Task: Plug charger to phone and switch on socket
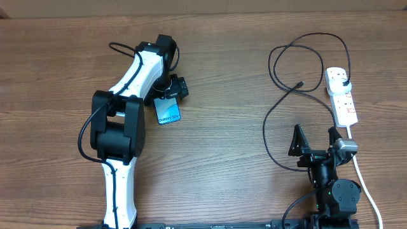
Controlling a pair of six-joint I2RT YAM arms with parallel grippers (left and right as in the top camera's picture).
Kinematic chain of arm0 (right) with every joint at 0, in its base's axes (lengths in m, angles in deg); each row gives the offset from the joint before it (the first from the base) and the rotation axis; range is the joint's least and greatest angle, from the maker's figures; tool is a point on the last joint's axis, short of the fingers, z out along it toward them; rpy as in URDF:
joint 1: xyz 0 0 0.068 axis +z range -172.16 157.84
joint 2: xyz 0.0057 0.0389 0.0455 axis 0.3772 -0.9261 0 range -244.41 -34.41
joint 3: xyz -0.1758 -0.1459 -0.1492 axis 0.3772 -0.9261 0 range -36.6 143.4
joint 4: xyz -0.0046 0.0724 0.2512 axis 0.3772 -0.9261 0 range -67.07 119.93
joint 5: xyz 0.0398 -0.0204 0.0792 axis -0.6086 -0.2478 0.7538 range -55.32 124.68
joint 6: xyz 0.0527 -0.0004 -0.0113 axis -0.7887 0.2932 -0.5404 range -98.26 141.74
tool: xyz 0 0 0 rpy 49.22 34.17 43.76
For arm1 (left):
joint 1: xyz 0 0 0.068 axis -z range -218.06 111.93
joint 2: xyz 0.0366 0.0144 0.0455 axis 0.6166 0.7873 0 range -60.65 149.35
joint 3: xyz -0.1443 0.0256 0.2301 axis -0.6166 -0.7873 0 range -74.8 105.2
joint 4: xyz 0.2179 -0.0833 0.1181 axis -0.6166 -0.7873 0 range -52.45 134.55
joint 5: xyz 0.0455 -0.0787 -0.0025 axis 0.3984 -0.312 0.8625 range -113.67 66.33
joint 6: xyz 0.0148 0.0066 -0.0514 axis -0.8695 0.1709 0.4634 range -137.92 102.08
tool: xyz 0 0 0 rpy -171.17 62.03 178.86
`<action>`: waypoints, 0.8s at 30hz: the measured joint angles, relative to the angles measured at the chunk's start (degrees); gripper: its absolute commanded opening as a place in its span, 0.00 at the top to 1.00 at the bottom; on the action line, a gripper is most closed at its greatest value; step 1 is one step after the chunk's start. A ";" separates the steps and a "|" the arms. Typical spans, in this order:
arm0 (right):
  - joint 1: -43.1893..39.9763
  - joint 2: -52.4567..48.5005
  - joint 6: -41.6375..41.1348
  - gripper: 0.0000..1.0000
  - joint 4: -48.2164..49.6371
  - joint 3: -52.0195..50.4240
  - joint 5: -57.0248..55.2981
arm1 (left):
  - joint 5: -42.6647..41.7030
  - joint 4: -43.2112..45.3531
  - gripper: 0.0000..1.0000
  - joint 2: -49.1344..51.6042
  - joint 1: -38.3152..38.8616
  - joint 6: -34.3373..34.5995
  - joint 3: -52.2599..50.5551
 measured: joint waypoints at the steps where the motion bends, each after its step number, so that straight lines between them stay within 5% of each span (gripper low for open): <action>1: 0.00 0.00 0.00 0.00 -0.02 0.00 0.02 | 0.00 -0.09 0.00 -0.02 0.00 0.28 0.00; 24: 0.00 0.00 0.04 0.00 0.00 0.00 0.00 | 0.28 -0.20 0.03 0.00 0.02 1.07 0.00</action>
